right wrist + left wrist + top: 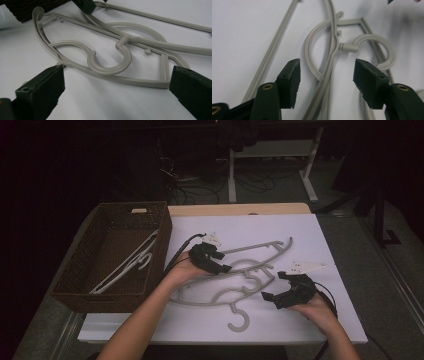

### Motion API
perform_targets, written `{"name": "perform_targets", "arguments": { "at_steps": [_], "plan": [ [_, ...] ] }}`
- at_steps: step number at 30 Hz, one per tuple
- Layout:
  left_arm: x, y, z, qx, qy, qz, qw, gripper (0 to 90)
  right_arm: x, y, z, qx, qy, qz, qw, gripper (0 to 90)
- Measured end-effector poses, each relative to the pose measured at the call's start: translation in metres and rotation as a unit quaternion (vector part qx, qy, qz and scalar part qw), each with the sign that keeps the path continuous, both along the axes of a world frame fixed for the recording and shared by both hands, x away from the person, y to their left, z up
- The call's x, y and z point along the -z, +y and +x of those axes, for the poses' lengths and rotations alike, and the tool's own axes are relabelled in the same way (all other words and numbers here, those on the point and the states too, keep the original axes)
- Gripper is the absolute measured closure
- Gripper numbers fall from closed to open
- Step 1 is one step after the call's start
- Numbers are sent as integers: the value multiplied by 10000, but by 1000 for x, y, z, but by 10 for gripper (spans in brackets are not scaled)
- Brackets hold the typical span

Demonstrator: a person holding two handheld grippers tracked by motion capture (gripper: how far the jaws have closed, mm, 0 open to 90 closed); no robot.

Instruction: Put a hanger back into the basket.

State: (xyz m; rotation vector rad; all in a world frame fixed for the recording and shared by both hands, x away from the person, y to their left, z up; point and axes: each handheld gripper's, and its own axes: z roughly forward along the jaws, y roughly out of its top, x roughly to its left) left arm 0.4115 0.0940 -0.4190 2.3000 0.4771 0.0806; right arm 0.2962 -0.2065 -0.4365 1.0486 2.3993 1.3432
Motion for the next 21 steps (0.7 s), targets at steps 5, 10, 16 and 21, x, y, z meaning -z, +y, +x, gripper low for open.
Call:
{"name": "perform_targets", "arguments": {
  "at_steps": [5, 10, 16, 21],
  "plan": [
    [11, -3, 5, 39, 67, 107, 9999, 476, 0, 0, 0, -1, 1, -3, 10000, 0],
    [21, -5, 10, 31, 97, 304, 9995, 566, 0, -1, 0, 20, 10, 9, 10000, 0],
    [28, -3, 14, 69, 69, 527, 9986, 613, 0, -1, 0, 14, 9, 7, 10000, 0],
    [32, -2, 17, 176, -31, 592, 9981, 654, 0, -1, 0, 16, 3, 14, 10000, 0]
  ]
}}
